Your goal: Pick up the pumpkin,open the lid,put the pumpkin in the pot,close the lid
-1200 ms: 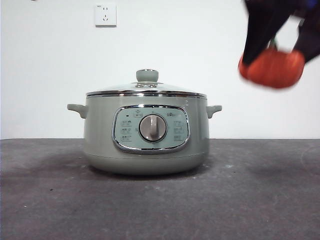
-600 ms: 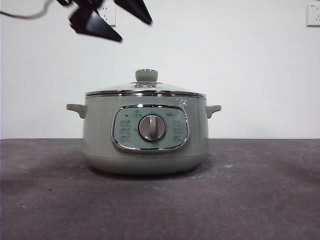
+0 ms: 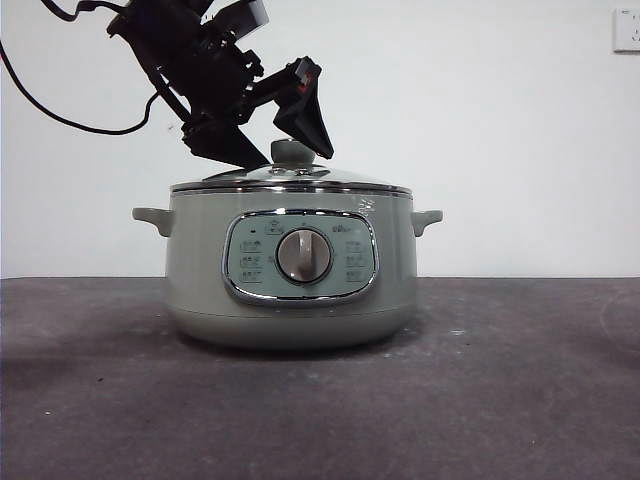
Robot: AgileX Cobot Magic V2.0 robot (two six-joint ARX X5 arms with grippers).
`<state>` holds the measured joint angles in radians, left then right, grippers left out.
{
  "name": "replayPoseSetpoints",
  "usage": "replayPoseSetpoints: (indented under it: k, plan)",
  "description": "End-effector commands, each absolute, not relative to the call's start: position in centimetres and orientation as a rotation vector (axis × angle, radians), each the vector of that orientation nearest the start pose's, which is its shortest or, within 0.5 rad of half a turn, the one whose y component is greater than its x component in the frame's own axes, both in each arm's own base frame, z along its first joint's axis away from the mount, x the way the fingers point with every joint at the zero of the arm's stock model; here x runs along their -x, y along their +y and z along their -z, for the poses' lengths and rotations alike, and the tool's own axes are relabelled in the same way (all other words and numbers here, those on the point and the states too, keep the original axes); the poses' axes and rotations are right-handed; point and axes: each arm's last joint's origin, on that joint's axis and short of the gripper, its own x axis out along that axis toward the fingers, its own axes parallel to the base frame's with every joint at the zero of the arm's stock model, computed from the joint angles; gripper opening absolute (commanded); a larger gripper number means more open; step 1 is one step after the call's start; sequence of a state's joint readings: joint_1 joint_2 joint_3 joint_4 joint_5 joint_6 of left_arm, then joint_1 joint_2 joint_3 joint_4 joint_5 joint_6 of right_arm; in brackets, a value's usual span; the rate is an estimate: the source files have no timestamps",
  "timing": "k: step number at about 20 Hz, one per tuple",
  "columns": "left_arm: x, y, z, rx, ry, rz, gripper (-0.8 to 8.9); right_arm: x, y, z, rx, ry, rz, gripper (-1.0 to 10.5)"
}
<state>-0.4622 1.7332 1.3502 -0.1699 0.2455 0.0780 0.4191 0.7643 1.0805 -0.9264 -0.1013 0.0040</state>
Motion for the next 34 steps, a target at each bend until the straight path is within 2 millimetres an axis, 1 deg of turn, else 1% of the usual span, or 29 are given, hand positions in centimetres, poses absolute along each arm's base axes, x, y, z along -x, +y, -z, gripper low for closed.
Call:
replayPoseSetpoints:
  k: [1, 2, 4, 5, 6, 7, 10, 16, 19, 22, 26, 28, 30, 32, 34]
  plan:
    - [-35.1, -18.6, -27.4, -0.146, 0.532, 0.702, 7.56, -11.1, 5.3, -36.4, 0.090, 0.607, -0.499, -0.1]
    - [-35.1, -18.6, -27.4, -0.146, 0.529, 0.703, 6.62, -11.2, 5.3, -36.4, 0.090, 0.609, -0.499, -0.1]
    - [-35.0, -18.6, -27.4, -0.147, 0.534, 0.703, 3.38, -11.3, 5.4, -36.4, 0.092, 0.615, -0.499, -0.1]
    - [-35.0, -18.7, -27.4, -0.147, 0.534, 0.704, 2.05, -11.5, 5.4, -36.3, 0.095, 0.620, -0.499, -0.1]
    - [-34.9, -18.8, -27.4, -0.148, 0.533, 0.708, 1.27, -11.6, 5.5, -36.2, 0.097, 0.625, -0.500, -0.1]
    - [-34.9, -18.8, -27.4, -0.148, 0.531, 0.711, 0.83, -11.7, 5.5, -36.2, 0.097, 0.630, -0.499, -0.1]
    - [-34.9, -18.8, -27.4, -0.147, 0.533, 0.712, -0.12, -12.1, 5.7, -36.0, 0.101, 0.646, -0.499, -0.1]
    - [-34.7, -18.7, -27.9, -0.145, 0.520, 0.713, -0.12, -12.1, 5.7, -36.0, 0.104, 0.647, -0.500, -0.1]
    - [-34.4, -18.6, -28.6, -0.143, 0.500, 0.714, -0.12, -12.2, 5.8, -35.9, 0.105, 0.651, -0.500, -0.1]
    - [-33.9, -18.2, -29.8, -0.138, 0.465, 0.712, -0.12, -12.6, 6.0, -35.8, 0.107, 0.664, -0.499, -0.1]
    - [-32.6, -17.4, -32.5, -0.133, 0.389, 0.692, -0.12, -13.5, 6.4, -35.6, 0.106, 0.667, -0.501, -0.1]
    - [-31.6, -16.5, -34.2, -0.126, 0.354, 0.684, -0.12, -14.3, 6.7, -35.5, 0.103, 0.655, -0.507, -0.1]
    - [-30.0, -15.4, -36.0, -0.123, 0.335, 0.674, -0.09, -15.5, 7.3, -35.5, 0.099, 0.631, -0.510, -0.1]
    - [-28.0, -13.8, -38.0, -0.118, 0.317, 0.658, -0.09, -17.3, 8.3, -35.3, 0.080, 0.606, -0.562, -0.1]
    - [-25.6, -12.2, -39.9, -0.114, 0.298, 0.642, -0.09, -19.5, 9.5, -34.9, 0.063, 0.593, -0.619, -0.1]
